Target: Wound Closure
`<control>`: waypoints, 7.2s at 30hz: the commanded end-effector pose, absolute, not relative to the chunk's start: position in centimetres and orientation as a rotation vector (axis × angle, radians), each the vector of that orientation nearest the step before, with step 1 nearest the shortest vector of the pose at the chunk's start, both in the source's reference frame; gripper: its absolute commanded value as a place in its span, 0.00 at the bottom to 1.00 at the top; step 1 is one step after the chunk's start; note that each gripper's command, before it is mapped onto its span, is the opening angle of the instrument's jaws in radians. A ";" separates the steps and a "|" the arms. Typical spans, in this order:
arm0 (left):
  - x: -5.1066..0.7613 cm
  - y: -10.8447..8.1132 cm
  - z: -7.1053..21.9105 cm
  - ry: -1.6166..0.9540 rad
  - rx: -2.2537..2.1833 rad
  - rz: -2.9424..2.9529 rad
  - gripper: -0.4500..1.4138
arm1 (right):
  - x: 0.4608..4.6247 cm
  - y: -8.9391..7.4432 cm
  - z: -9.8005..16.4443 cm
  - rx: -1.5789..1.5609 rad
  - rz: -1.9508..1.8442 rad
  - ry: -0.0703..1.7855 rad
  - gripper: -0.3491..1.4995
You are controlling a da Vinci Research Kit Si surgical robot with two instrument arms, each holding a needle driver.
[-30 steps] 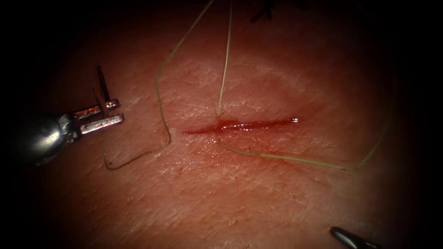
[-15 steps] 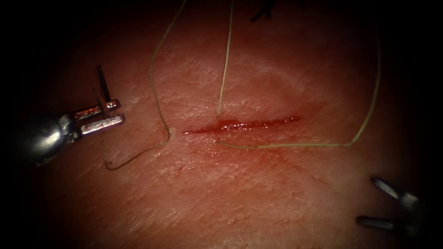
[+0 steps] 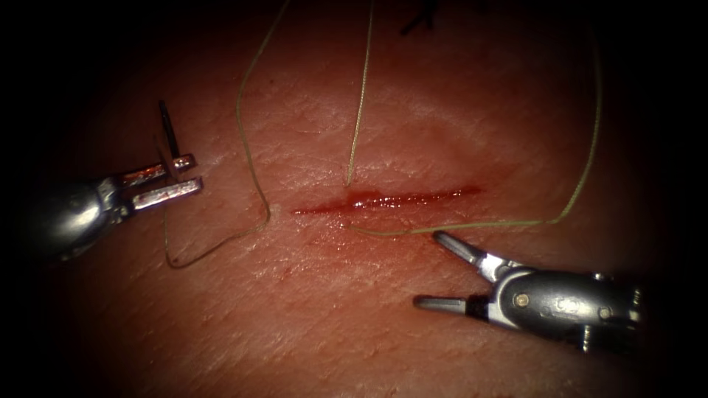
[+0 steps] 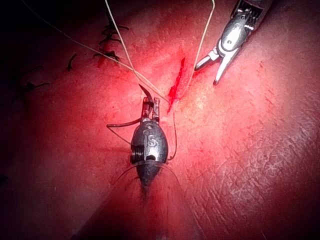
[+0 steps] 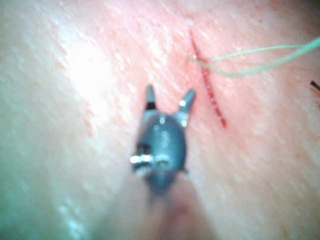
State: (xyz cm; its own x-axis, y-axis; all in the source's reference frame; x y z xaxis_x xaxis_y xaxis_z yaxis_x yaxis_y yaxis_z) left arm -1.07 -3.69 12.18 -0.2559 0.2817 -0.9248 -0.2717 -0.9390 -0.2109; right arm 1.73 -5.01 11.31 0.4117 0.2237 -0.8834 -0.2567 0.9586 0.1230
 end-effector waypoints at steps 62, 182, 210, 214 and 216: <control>-0.57 -3.5 12.3 0.037 -1.610 2.233 0.00 | 0.60 -6.4 10.1 0.073 0.148 1.165 0.98; -1.17 -3.7 11.9 -0.010 -1.834 2.133 0.00 | 2.02 -5.8 10.7 0.069 0.099 1.075 0.00; -3.34 -3.2 11.2 -0.190 -1.984 2.185 0.00 | 0.02 -5.6 10.0 -0.274 0.462 0.991 0.98; -3.81 -3.1 11.5 -0.199 -2.017 2.191 0.00 | -0.27 -5.5 10.0 -0.328 0.515 0.931 0.98; -3.97 -3.1 11.7 -0.186 -2.033 2.203 0.00 | -0.28 -5.5 10.0 -0.328 0.520 0.929 0.98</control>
